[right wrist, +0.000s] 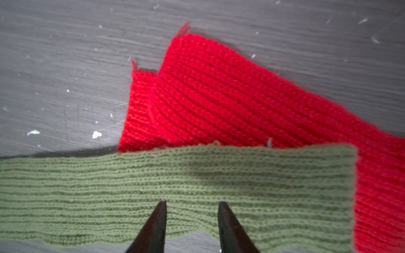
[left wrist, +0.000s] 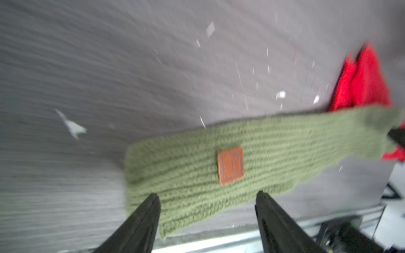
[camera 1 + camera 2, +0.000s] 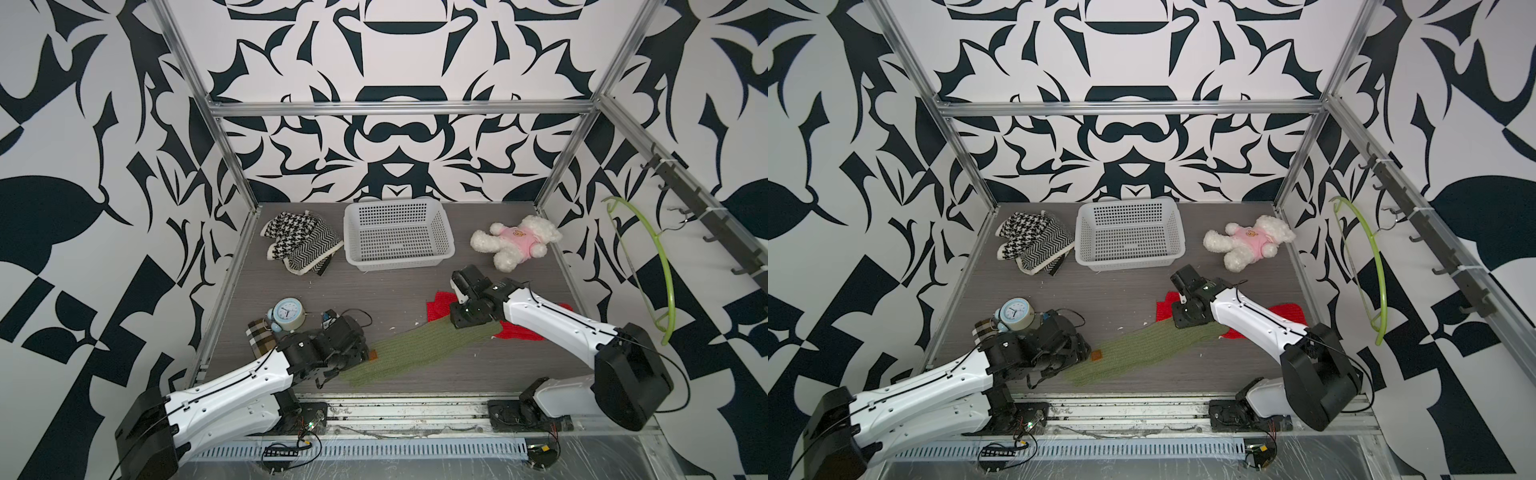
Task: Roll up the scarf and place it into the basket
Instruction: Flatten out the scarf at the center of the board.
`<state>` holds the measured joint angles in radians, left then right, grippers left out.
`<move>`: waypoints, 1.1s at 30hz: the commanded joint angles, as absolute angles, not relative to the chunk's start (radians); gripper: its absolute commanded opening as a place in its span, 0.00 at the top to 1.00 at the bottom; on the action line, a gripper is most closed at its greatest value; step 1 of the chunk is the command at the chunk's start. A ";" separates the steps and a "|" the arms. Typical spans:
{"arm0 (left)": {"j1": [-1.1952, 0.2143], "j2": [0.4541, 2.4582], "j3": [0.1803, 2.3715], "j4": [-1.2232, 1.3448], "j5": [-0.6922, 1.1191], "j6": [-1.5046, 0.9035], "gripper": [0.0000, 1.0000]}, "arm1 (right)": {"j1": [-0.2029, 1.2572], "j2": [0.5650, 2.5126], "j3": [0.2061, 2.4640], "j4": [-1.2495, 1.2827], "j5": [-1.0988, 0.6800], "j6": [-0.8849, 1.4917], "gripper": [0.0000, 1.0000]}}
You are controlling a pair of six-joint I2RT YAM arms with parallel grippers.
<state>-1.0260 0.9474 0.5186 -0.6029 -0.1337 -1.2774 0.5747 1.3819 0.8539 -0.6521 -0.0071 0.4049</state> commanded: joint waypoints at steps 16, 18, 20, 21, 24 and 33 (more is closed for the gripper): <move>-0.753 1.291 0.526 -0.531 -0.124 -1.154 0.24 | 0.393 1.341 0.872 -0.698 0.077 0.418 0.57; -0.700 1.282 0.577 -0.619 -0.167 -1.078 0.24 | 0.384 1.334 0.877 -0.706 0.070 0.412 0.57; -0.677 1.242 0.626 -0.659 -0.176 -1.018 0.21 | 0.384 1.332 0.878 -0.708 0.047 0.406 0.57; -0.675 1.230 0.645 -0.647 -0.156 -0.980 0.19 | 0.385 1.330 0.877 -0.706 0.038 0.402 0.57; -0.675 1.190 0.676 -0.634 -0.101 -0.938 0.17 | 0.419 1.314 0.872 -0.676 -0.011 0.404 0.57; -0.518 1.036 0.742 -0.852 -0.194 -0.864 0.05 | 0.873 1.519 1.078 -0.629 0.018 0.464 0.58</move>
<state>-0.6025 1.0714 0.7193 -0.7246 -0.1577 -0.9329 0.7826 1.4502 0.9989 -0.6605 0.0143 0.4343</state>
